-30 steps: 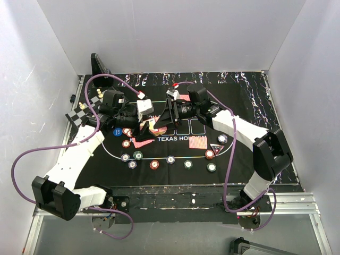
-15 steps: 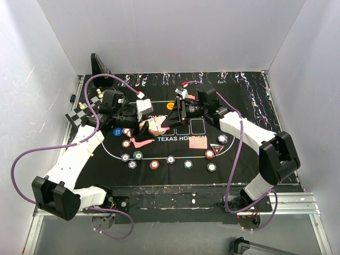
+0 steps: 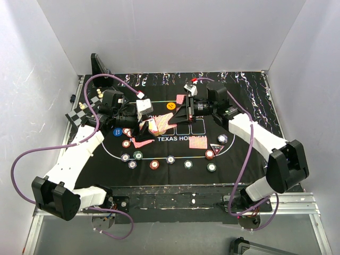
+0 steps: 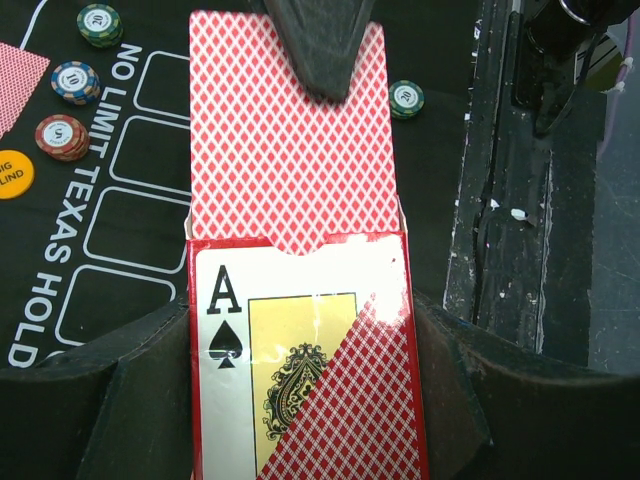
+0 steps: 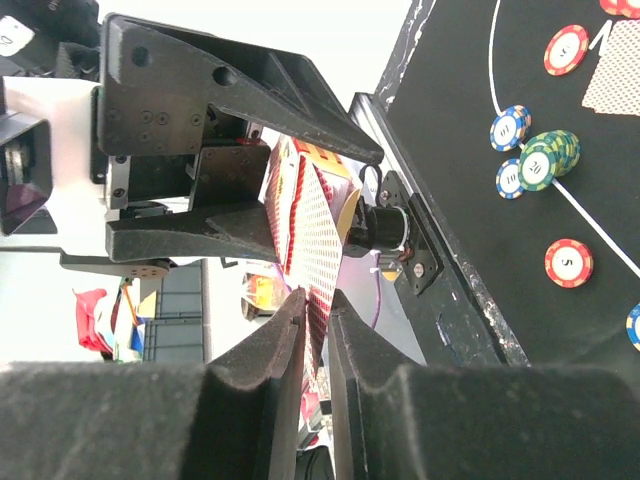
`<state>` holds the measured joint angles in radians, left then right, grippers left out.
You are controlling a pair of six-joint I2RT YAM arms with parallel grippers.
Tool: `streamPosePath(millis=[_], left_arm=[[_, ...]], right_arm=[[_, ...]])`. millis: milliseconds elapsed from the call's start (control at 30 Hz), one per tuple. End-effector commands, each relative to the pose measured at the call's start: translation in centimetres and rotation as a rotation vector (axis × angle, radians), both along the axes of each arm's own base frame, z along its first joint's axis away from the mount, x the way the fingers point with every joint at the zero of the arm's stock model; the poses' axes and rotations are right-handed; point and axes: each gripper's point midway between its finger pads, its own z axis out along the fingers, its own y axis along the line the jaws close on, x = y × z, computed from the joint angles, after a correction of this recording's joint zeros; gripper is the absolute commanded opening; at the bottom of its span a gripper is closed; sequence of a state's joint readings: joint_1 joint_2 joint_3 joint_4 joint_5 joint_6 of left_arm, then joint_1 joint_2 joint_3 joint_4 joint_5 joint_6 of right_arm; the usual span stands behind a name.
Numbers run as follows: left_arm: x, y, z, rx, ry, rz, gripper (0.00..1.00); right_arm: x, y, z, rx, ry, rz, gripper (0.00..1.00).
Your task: Distribute texas hold em gaming equipment
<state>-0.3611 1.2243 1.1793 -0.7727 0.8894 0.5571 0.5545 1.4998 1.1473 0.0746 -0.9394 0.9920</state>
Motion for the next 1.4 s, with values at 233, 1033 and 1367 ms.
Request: streamPosePath(millis=[233,1033,1367], left_arm=[[-0.1,-0.3,3.4,-0.065,-0.099,-0.023,0.0],[-0.5,-0.1,3.5,-0.058,-0.106,-0.025,0.0],[-0.7,0.0,3.4,-0.054,-0.098,-0.029,0.0]], right_arm=[[0.5,-3.2,0.8,0.003,-0.034,-0.069,0.09],[6.2,-13.5,-17.1,-0.484,0.165,-0.417,0.01],[7.5,-14.7,-21.1,-0.621,0.196,-0.444,0.01]])
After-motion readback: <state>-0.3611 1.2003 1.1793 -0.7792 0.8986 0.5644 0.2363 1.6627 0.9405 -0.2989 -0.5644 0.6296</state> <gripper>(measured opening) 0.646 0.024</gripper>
